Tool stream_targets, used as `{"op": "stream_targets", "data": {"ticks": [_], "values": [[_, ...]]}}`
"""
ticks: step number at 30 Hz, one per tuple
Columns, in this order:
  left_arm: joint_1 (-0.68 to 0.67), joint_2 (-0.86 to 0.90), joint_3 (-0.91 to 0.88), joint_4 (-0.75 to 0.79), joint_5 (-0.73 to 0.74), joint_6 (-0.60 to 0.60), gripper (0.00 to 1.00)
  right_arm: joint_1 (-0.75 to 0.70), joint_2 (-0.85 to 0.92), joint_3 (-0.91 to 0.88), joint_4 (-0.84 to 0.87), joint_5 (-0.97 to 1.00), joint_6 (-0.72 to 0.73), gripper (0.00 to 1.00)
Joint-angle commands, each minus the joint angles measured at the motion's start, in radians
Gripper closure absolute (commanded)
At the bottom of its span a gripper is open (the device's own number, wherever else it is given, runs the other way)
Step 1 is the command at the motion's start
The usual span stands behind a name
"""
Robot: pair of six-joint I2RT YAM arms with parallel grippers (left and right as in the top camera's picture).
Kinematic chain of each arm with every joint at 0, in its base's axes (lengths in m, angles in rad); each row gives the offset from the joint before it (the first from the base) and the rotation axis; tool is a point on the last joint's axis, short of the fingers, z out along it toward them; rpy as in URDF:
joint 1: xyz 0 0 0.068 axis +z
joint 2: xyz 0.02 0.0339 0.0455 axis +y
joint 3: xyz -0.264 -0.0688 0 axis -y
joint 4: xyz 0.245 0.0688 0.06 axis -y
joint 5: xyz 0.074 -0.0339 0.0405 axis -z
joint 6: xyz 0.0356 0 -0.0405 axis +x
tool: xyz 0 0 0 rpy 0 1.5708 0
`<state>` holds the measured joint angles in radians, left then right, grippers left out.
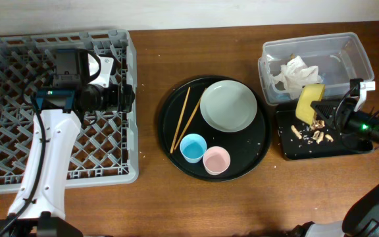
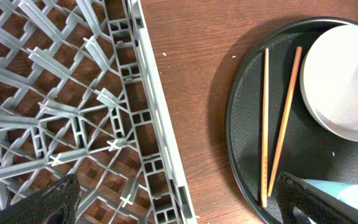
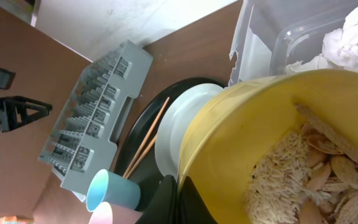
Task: Sort waste into correct bins and load items into the dishwasher rack
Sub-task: 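Tip the yellow bowl over the black tray to dump scraps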
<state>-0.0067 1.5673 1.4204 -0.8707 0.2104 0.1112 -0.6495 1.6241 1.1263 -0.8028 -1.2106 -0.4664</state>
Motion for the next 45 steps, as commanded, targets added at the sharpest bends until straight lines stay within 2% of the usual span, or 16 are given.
{"op": "stream_targets", "data": {"ticks": [1,9,15,22,33,45], "values": [[-0.005,-0.017,0.017,0.002,0.011,-0.005,0.01,-0.007,-0.011,-0.003,0.003,-0.043,0.004,0.96],[-0.005,-0.017,0.017,0.001,0.011,-0.005,0.01,-0.008,-0.011,-0.003,0.016,-0.050,0.011,0.96],[-0.005,-0.017,0.017,0.002,0.011,-0.005,0.01,-0.027,-0.011,-0.003,0.079,-0.251,0.028,0.96],[-0.005,-0.017,0.017,0.002,0.011,-0.005,0.01,-0.120,-0.011,-0.003,0.085,-0.341,0.057,0.96],[-0.005,-0.017,0.017,0.002,0.011,-0.005,0.01,-0.137,-0.011,-0.003,0.085,-0.341,0.077,0.96],[-0.005,-0.017,0.017,0.002,0.011,-0.005,0.01,-0.137,-0.011,-0.003,0.085,-0.341,0.187,0.96]]}}
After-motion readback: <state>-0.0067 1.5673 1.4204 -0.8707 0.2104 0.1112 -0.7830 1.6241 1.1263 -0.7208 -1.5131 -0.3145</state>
